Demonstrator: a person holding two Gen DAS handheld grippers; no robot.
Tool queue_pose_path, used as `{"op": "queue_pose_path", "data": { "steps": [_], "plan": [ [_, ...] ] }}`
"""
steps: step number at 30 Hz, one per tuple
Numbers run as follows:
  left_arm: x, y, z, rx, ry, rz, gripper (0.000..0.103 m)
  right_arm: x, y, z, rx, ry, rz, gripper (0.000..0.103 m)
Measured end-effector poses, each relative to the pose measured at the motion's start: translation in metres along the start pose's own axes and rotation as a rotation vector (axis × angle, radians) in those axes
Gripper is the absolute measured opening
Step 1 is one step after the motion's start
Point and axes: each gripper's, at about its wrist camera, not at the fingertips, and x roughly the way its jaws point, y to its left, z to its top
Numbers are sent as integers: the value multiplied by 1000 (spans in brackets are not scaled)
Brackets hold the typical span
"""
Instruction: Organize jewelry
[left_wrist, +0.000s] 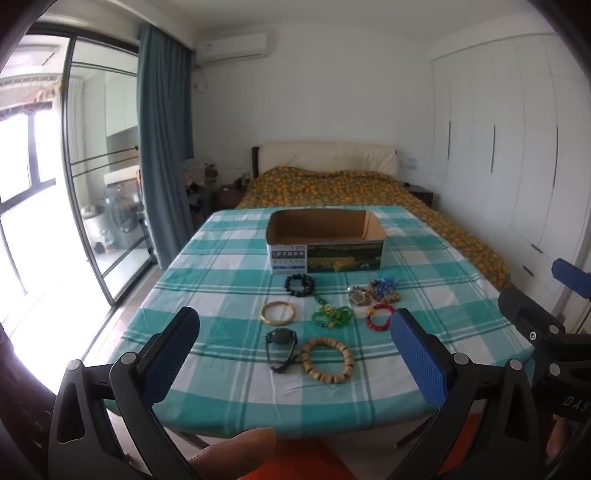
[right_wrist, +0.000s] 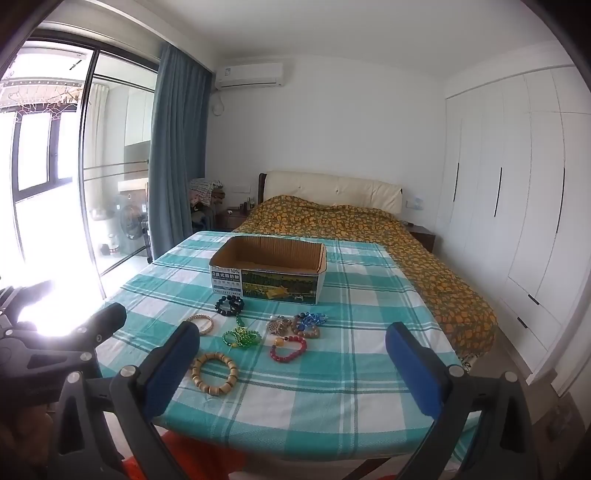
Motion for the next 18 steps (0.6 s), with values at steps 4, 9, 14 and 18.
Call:
{"op": "queue_pose_path", "data": {
  "steps": [4,9,14,18],
  "plan": [
    [1,1,0,2,-3,5,103,2,-1,3,1,4,0,103],
    [3,-2,2,8,-10,8,103,2,-3,0,-10,-8,4,103],
    [2,-2,1,8,-10,2,103,-7,-1,-7,-14,-27,-1,103],
    [1,0,3,6,-13,0,103,-6,-2,-5,-17,-26,-1,103]
  ]
}}
